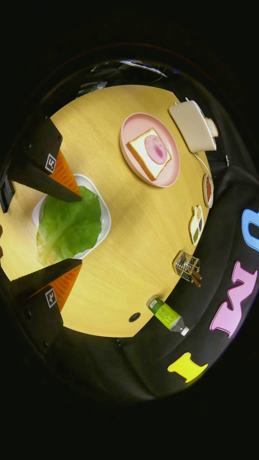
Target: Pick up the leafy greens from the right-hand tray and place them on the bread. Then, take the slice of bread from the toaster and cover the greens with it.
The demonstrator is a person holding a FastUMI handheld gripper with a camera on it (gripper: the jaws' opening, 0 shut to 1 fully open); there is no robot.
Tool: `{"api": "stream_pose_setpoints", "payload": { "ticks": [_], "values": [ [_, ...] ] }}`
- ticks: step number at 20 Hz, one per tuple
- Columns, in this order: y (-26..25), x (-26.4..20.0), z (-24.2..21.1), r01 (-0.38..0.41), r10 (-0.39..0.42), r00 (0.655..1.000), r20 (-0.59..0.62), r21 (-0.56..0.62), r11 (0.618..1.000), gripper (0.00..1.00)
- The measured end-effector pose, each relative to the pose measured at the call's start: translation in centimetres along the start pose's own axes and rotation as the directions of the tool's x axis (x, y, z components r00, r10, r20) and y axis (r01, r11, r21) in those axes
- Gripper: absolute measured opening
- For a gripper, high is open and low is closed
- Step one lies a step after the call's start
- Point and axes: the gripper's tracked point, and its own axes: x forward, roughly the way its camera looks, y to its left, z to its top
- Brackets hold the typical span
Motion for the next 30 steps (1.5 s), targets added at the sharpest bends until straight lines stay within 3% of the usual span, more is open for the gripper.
{"api": "stream_pose_setpoints", "payload": {
  "ticks": [6, 10, 15, 18, 21, 22, 24, 30],
  "values": [
    [0.9, 3.0, -1.7, -0.095, 0.095, 0.992, -0.088, 0.000, 0.995, 0.98],
    [1.6, 3.4, -2.3, -0.149, 0.155, 0.983, -0.102, 0.057, 0.987, 0.81],
    [2.3, 3.5, -2.5, -0.178, 0.189, 0.977, -0.104, 0.104, 0.978, 0.73],
    [3.0, 3.3, -2.4, -0.194, 0.204, 0.973, -0.109, 0.096, 0.976, 0.56],
    [3.4, 3.2, -2.5, -0.187, 0.200, 0.974, -0.110, 0.114, 0.976, 0.16],
    [3.4, 3.1, -2.6, -0.186, 0.200, 0.973, -0.116, 0.120, 0.975, 0.11],
    [4.2, 2.6, -3.0, -0.209, 0.228, 0.964, -0.137, 0.143, 0.967, 0.08],
    [3.8, -0.9, -1.4, -0.165, 0.182, 0.981, -0.070, 0.198, 0.966, 0.08]
  ]
}}
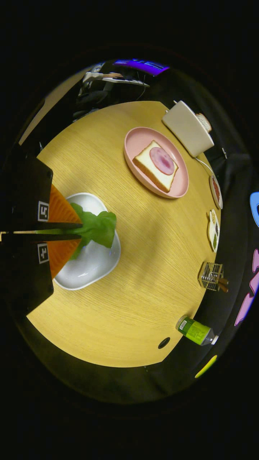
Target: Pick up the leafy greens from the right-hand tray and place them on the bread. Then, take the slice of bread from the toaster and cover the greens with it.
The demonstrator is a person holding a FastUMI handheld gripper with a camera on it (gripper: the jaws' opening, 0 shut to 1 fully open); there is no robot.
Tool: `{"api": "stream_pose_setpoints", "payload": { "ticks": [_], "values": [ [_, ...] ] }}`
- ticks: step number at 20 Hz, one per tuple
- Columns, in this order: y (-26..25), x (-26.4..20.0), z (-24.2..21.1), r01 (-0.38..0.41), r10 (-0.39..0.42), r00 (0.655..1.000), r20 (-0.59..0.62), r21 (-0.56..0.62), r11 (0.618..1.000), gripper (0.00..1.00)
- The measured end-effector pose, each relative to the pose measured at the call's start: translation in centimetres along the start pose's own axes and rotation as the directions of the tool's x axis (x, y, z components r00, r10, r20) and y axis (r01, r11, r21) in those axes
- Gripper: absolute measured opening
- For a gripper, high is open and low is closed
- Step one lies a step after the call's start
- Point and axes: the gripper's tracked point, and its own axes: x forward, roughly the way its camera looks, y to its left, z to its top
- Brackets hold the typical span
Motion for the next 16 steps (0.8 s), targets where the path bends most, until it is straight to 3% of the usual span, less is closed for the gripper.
{"api": "stream_pose_setpoints", "payload": {
  "ticks": [5, 10, 16],
  "values": [
    [1.4, -3.6, 2.7, -0.019, 0.006, 0.995, 0.100, 0.132, 0.991, 0.08],
    [5.2, -7.4, 7.6, -0.050, 0.023, 0.979, 0.202, 0.131, 0.990, 0.08],
    [11.3, -6.5, 12.8, -0.132, 0.084, 0.965, 0.250, 0.180, 0.975, 0.07]
  ]
}}
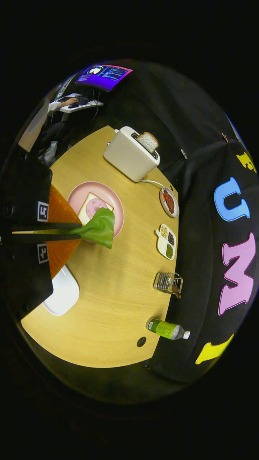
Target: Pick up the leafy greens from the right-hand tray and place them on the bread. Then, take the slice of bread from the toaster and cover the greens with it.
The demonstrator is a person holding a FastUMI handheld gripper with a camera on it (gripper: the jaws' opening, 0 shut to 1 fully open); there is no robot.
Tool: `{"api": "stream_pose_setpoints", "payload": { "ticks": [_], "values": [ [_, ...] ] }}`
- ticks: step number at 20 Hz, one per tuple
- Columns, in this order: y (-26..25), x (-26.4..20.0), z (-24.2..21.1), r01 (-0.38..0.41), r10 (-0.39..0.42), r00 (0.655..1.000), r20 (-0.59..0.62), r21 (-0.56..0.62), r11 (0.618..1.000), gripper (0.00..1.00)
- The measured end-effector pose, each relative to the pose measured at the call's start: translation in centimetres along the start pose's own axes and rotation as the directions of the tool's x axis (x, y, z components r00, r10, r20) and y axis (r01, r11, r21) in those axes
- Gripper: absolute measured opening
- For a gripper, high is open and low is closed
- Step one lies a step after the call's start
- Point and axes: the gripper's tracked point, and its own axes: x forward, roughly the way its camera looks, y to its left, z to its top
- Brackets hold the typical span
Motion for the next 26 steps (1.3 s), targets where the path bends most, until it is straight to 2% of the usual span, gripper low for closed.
{"api": "stream_pose_setpoints", "payload": {
  "ticks": [8, 10, 14, 17, 22, 24, 25, 26],
  "values": [
    [4.8, 7.8, 0.4, 0.007, -0.004, 1.000, -0.028, 0.109, 0.994, 0.08],
    [4.9, 9.6, 0.6, 0.030, -0.026, 0.999, -0.040, 0.118, 0.992, 0.08],
    [4.4, 11.7, 0.7, 0.093, -0.085, 0.995, -0.056, 0.148, 0.985, 0.18],
    [5.2, 13.0, 0.1, 0.102, -0.091, 0.993, -0.076, 0.149, 0.984, 0.23],
    [5.6, 15.1, -1.5, 0.120, -0.101, 0.987, -0.127, 0.148, 0.982, 0.46],
    [5.8, 15.1, -0.7, 0.125, -0.114, 0.990, -0.085, 0.143, 0.982, 0.65],
    [6.2, 14.9, -0.2, 0.112, -0.105, 0.993, -0.057, 0.146, 0.983, 0.69],
    [6.6, 14.5, 0.4, 0.106, -0.102, 0.994, -0.033, 0.149, 0.983, 0.78]
  ]
}}
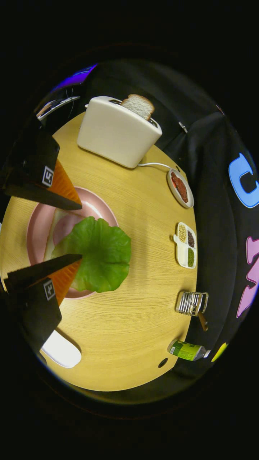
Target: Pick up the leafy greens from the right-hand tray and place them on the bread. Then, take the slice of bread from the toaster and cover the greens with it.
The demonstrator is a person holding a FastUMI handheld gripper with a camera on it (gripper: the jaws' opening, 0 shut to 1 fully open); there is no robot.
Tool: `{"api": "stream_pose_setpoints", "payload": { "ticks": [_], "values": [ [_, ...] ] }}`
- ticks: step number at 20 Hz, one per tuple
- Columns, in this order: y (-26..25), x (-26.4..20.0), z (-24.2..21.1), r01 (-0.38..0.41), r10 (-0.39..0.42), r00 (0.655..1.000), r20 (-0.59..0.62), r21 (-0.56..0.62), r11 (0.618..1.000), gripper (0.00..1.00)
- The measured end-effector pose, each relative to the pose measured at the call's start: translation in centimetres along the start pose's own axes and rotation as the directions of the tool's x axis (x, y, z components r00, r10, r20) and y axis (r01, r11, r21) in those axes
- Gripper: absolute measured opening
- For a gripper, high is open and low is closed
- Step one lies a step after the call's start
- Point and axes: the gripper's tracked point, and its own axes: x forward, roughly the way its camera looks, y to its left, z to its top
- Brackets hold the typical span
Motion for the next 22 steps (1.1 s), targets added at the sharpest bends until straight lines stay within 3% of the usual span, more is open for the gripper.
{"api": "stream_pose_setpoints", "payload": {
  "ticks": [1, 2, 7, 12, 15, 19, 22],
  "values": [
    [0.2, -0.7, 0.6, -0.008, 0.008, 1.000, 0.023, 0.005, 1.000, 0.97],
    [0.5, -1.1, 1.1, -0.006, 0.005, 0.999, 0.047, 0.010, 1.000, 1.00],
    [3.8, -5.3, 5.0, -0.026, 0.028, 0.980, 0.199, -0.011, 1.000, 0.99],
    [11.3, -8.7, 8.7, -0.110, 0.139, 0.947, 0.291, -0.113, 0.987, 0.99],
    [16.4, -9.8, 9.9, -0.150, 0.213, 0.927, 0.310, -0.216, 0.965, 0.99],
    [23.2, -9.9, 10.7, -0.163, 0.295, 0.906, 0.304, -0.391, 0.906, 0.99],
    [27.2, -8.4, 10.2, -0.202, 0.337, 0.903, 0.266, -0.430, 0.880, 0.99]
  ]
}}
